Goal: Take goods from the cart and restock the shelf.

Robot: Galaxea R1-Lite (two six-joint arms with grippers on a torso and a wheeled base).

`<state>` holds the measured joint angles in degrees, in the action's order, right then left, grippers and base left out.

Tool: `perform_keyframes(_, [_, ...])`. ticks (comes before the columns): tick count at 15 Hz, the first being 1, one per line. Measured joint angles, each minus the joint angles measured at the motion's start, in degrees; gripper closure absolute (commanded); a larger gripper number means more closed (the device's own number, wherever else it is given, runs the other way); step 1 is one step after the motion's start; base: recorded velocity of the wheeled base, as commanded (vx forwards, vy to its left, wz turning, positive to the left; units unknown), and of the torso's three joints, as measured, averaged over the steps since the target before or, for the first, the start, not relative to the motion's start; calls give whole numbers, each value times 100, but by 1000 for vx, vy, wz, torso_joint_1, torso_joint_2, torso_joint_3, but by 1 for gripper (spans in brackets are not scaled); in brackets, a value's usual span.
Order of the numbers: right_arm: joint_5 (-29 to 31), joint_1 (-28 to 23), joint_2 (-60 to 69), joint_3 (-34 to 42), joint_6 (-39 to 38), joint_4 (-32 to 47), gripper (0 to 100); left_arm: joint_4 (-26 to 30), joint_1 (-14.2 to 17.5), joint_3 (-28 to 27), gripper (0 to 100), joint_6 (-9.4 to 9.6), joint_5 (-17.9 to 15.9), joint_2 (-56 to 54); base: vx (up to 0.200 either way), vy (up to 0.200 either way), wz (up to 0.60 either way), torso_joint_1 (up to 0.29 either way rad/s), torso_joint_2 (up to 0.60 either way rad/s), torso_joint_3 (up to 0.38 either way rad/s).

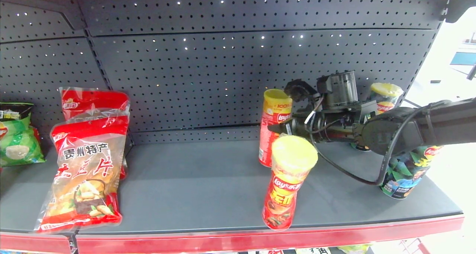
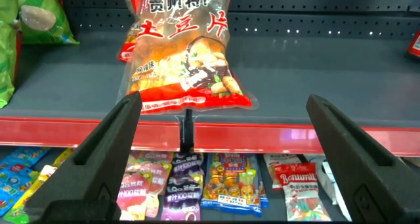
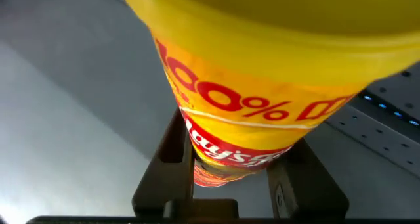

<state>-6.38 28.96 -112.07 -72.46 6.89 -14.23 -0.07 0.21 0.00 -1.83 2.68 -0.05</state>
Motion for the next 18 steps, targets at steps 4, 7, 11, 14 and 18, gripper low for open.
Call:
perform_keyframes(4, [233, 63, 52, 99, 0, -17, 100, 0, 4, 0, 0, 0, -1, 0, 0, 0, 0, 0, 0, 0])
perform_keyframes(7, [230, 66, 110, 345, 2, -41, 100, 0, 4, 0, 0, 0, 0, 0, 0, 0, 0, 0, 0, 0])
perform_keyframes(11, [200, 77, 199, 557, 0, -61, 100, 0, 4, 0, 0, 0, 2, 0, 0, 0, 0, 0, 0, 0])
perform_keyframes(14, [105, 166, 212, 571, 15, -49, 100, 0, 4, 0, 0, 0, -1, 0, 0, 0, 0, 0, 0, 0])
perform_keyframes(18, [107, 229, 215, 553, 4, -39, 100, 0, 1, 0, 0, 0, 0, 0, 0, 0, 0, 0, 0, 0])
